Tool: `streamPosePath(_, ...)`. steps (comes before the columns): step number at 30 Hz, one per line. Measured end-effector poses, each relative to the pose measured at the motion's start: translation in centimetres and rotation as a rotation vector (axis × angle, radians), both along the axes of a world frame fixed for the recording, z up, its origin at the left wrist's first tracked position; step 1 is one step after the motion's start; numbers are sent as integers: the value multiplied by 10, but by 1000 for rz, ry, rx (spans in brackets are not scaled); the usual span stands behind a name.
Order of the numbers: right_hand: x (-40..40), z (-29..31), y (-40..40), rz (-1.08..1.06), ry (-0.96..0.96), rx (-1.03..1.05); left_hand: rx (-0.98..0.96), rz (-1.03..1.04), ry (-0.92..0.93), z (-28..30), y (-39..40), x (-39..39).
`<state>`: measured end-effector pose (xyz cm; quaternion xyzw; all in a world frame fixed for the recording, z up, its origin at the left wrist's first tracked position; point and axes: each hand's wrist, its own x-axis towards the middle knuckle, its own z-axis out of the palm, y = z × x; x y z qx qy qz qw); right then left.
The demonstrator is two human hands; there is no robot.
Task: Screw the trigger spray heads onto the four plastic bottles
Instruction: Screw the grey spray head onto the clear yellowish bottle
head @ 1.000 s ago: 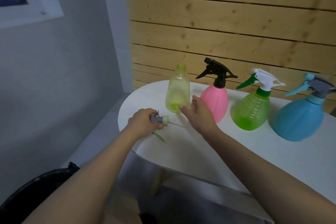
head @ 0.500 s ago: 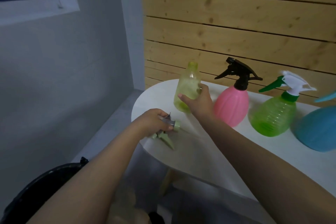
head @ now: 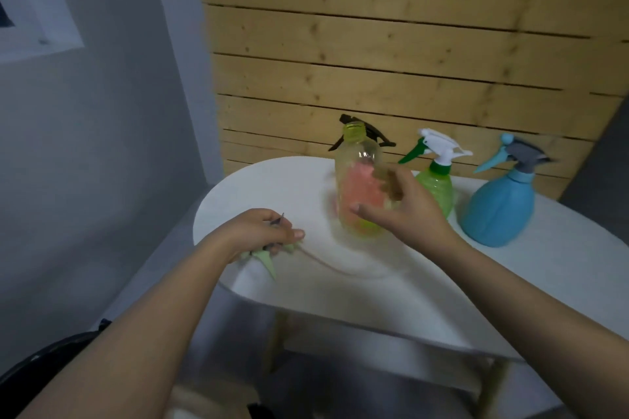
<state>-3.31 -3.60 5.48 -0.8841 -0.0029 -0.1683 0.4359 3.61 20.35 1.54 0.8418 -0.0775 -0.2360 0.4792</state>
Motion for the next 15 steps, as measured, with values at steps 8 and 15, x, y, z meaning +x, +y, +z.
streamPosePath(8,-56,0,-102,-74,128,-97,-34,-17,-29,10,-42,-1)
streamPosePath(15,-73,-1,-168,-87,221,-74,-130,46,-100,21,-68,-4)
